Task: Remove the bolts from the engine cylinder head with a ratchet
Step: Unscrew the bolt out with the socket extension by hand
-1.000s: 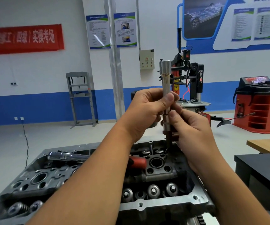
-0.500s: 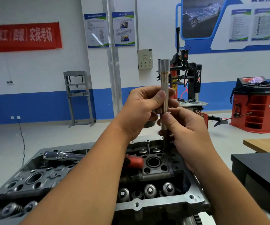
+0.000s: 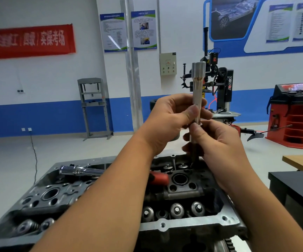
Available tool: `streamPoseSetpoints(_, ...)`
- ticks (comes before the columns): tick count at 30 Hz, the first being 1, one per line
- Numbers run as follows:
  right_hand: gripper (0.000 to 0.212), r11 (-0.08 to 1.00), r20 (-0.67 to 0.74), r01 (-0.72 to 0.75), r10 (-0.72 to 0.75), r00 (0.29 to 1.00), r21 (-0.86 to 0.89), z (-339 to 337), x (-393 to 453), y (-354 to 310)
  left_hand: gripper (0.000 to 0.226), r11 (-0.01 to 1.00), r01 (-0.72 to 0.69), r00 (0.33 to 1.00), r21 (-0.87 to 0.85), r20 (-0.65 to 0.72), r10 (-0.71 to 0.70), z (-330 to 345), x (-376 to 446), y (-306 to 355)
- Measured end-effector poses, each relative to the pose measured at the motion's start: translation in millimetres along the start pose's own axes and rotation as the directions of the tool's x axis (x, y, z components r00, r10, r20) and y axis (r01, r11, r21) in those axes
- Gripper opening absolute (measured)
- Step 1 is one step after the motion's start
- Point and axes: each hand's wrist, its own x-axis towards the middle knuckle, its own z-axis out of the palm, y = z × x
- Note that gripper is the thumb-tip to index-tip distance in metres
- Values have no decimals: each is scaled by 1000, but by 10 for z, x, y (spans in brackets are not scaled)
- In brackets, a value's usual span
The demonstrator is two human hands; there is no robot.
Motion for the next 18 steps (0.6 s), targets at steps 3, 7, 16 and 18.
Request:
streamPoseSetpoints(3, 10, 999, -33, 24, -25, 999, -32, 3, -7, -9, 12, 999, 11, 997, -41, -76, -15, -30, 20, -10)
streamPoseSetpoints(7, 35, 997, -116, 30, -39, 992, -74, -3, -33, -27, 18, 997, -24, 997, -74, -69, 19, -42, 39, -39)
streamPoseSetpoints(16, 16, 1000, 7, 22, -22, 1000, -9, 17, -19, -24, 23, 999, -23, 1000, -39, 4, 23, -64, 35, -39)
streamPoseSetpoints(18, 17, 999, -23, 26, -25, 999, 22, 21, -20, -32, 25, 998, -24, 1000, -56, -6, 24, -47, 23, -31)
